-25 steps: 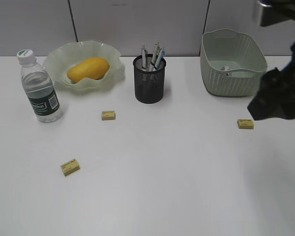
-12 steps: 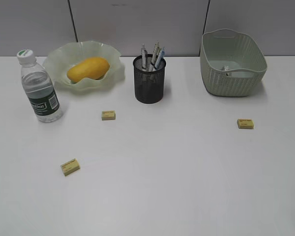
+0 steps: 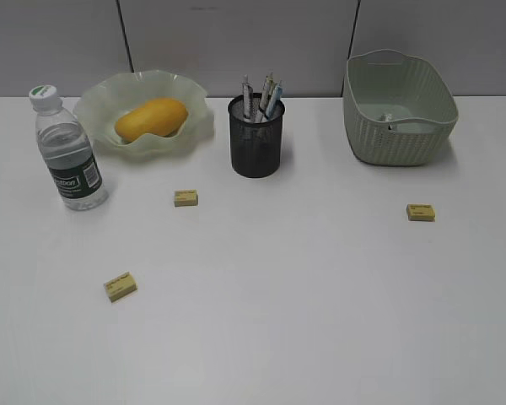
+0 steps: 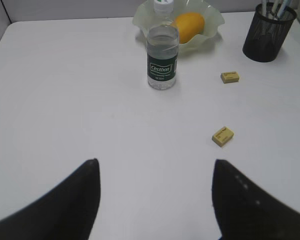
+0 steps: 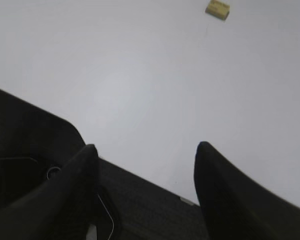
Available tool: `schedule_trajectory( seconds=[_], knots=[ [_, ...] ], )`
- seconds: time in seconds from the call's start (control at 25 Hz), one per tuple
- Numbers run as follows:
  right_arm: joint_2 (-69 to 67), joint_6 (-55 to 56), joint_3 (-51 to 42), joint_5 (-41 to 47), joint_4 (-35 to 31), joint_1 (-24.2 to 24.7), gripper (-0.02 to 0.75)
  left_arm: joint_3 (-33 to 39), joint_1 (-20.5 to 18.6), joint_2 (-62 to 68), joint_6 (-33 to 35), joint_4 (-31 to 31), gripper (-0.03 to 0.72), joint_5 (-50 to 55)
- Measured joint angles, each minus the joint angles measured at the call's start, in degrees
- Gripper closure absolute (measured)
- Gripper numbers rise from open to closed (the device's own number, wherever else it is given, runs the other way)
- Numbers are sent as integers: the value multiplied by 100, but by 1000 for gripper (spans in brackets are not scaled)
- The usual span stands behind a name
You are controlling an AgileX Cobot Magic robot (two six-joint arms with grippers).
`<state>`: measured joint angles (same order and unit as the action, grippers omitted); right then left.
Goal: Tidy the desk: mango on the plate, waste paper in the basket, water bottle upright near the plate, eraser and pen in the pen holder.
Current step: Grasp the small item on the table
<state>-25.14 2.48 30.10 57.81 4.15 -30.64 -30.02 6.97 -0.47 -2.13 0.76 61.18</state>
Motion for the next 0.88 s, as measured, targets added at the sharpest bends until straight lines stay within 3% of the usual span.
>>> schedule_trajectory(
  seconds=[0.88],
  knots=[
    [51,0,-110,170,15,0,256,0,0,0,0,0,159,0]
  ],
)
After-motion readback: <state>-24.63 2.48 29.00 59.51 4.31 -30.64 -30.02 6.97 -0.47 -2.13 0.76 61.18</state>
